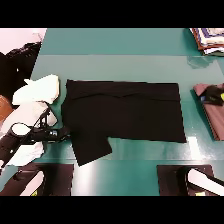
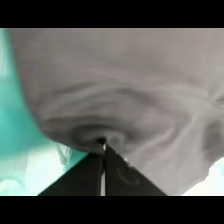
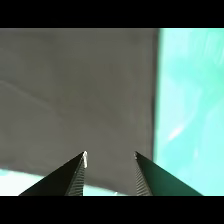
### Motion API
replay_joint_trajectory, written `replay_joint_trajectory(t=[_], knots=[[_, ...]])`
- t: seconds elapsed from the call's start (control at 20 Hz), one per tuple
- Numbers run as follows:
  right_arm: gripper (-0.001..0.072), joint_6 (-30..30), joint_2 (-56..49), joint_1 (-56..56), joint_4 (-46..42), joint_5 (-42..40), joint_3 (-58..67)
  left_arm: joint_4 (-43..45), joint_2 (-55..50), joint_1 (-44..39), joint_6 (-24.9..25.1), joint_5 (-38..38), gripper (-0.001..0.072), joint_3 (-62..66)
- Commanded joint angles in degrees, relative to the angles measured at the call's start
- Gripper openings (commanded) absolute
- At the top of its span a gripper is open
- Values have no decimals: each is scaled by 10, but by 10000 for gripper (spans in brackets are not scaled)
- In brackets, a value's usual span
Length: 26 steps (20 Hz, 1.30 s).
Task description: Fold the shirts.
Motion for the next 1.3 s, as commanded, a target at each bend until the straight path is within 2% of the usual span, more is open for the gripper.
replay_joint_trajectory(t=[0.0,0.1,0.15,0.4,0.7,0.75,0.8,0.9,1.1,1.25], knots=[[356,-21,41,-73,-4,5,-133,-19,1,0,29,-39,23,22],[434,-33,48,-129,-2,5,-219,-20,1,0,32,-41,23,35],[444,-33,48,-156,-2,-2,-258,-20,1,0,32,-40,24,38],[428,-50,48,-202,39,-76,-365,-20,1,0,32,-37,24,41],[417,-52,48,-144,47,-112,-380,-20,1,0,32,-35,24,41],[308,-52,48,-132,47,-113,-380,-20,1,0,32,-36,24,41],[293,-52,48,-121,47,-113,-380,-19,1,0,32,-40,24,41],[25,-53,48,-105,46,-104,-379,-8,2,0,31,-61,23,42],[16,-53,51,-104,22,-41,-350,29,13,0,29,-148,22,73],[16,-53,100,-104,-31,2,-322,64,107,0,-20,-193,21,75]])
